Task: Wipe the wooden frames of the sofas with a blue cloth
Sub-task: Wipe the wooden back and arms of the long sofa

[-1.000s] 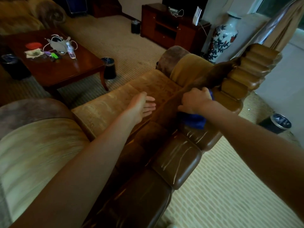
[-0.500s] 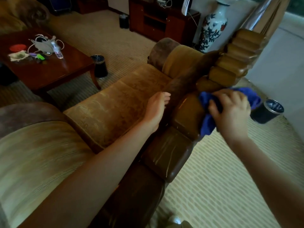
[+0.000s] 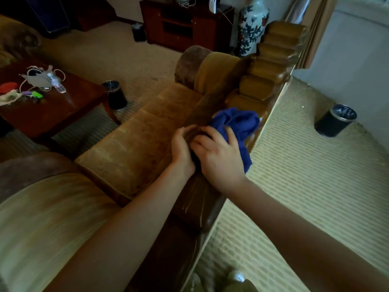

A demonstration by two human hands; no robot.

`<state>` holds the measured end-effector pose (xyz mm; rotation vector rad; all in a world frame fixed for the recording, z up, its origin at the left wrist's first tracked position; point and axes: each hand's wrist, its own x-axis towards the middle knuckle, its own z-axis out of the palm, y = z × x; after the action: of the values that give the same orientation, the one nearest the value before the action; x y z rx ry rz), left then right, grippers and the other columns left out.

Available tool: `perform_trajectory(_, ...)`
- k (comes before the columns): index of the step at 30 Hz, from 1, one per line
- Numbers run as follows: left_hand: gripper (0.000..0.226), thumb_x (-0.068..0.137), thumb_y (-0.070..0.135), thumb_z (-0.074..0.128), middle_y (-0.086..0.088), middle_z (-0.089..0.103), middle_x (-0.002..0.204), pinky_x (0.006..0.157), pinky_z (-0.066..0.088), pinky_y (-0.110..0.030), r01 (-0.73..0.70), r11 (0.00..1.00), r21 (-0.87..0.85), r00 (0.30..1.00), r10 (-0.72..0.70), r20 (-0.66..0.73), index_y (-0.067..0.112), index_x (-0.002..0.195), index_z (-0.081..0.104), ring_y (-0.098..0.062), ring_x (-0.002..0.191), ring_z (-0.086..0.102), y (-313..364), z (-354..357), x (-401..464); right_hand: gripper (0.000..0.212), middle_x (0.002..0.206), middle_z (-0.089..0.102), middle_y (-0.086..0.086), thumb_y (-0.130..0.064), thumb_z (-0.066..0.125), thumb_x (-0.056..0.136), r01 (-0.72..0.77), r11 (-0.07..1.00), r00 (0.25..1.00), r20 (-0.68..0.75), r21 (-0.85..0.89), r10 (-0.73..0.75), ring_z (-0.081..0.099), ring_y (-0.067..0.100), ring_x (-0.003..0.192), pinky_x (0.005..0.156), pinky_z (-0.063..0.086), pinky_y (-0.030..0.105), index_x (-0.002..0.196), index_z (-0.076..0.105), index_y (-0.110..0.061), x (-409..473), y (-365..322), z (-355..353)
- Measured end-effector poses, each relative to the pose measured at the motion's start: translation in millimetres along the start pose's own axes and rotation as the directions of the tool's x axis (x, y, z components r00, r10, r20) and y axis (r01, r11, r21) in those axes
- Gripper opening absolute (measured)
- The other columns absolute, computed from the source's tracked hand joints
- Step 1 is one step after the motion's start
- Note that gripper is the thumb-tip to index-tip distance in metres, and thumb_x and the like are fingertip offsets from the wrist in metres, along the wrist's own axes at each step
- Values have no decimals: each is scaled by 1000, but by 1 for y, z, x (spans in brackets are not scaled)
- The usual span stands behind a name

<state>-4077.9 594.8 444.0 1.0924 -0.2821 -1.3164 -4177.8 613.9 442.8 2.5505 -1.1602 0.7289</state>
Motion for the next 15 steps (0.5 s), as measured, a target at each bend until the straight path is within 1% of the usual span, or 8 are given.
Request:
perform_trajectory(1, 39, 100, 23, 26, -6, 68, 70, 56, 51, -20, 14, 998, -65, 1000, -14, -11, 7, 86, 59, -16, 69, 63, 1, -1, -2, 29, 102, 67, -4, -24, 46, 81, -40, 999, 999, 16, -36, 40, 53, 24, 115, 101, 28, 54, 94, 71, -21, 18, 4, 0)
perform_trajectory(2, 40, 100, 23, 26, -5, 68, 67, 58, 51, -22, 10, 995, -103, 1000, -13, -27, 6, 86, 59, -17, 69, 62, 2, -1, -2, 28, 100, 68, -4, -24, 47, 80, -99, 992, 995, 26, -72, 101, 54, 24, 113, 100, 31, 54, 92, 72, -21, 34, 10, -1)
perform_trajectory(4, 40, 101, 25, 28, -9, 69, 81, 68, 49, -23, -13, 997, -80, 997, 6, -80, 2, 98, 61, -19, 81, 62, 0, 1, -1, 22, 100, 68, -2, -20, 54, 81, -226, 971, 973, 34, -75, 229, 55, 26, 111, 97, 34, 56, 94, 72, -21, 53, 28, -6)
perform_trajectory(5, 41, 101, 27, 28, -12, 68, 91, 72, 48, -24, -13, 998, -54, 995, 8, -100, 1, 104, 61, -20, 87, 62, -1, 0, -1, 21, 103, 68, -1, -19, 58, 83, -253, 966, 967, 5, -47, 254, 55, 26, 112, 96, 35, 56, 98, 72, -20, 51, 36, -9)
perform_trajectory(8, 44, 102, 28, 28, -12, 66, 98, 72, 48, -24, -7, 1000, -8, 996, 7, -95, 0, 110, 61, -19, 91, 62, -2, -3, 2, 23, 117, 65, -4, -21, 57, 87, -195, 980, 977, -84, 32, 197, 49, 23, 120, 96, 37, 54, 107, 69, -21, 3, 42, -20)
perform_trajectory(10, 45, 102, 29, 28, -11, 67, 99, 71, 48, -24, -19, 1000, 18, 998, 20, -65, 0, 112, 61, -18, 91, 63, -5, -3, 6, 26, 123, 62, -4, -21, 54, 88, -144, 985, 986, -75, 99, 152, 43, 21, 125, 97, 35, 52, 109, 69, -21, -51, 26, -20)
perform_trajectory(12, 44, 102, 30, 27, -7, 67, 101, 71, 46, -24, -38, 997, 66, 998, 41, -45, 6, 106, 63, -16, 94, 62, -6, -1, 5, 27, 126, 61, -4, -20, 52, 89, -78, 991, 996, -43, 107, 83, 40, 20, 129, 98, 31, 52, 110, 69, -21, -88, 5, -11)
perform_trajectory(15, 42, 102, 30, 26, -4, 67, 99, 70, 46, -22, -50, 992, 120, 998, 54, -29, 11, 100, 64, -14, 94, 62, -8, 0, 4, 29, 127, 61, -5, -20, 52, 90, -14, 998, 998, -53, 67, 18, 40, 18, 129, 101, 27, 50, 113, 68, -21, -75, 1, 1)
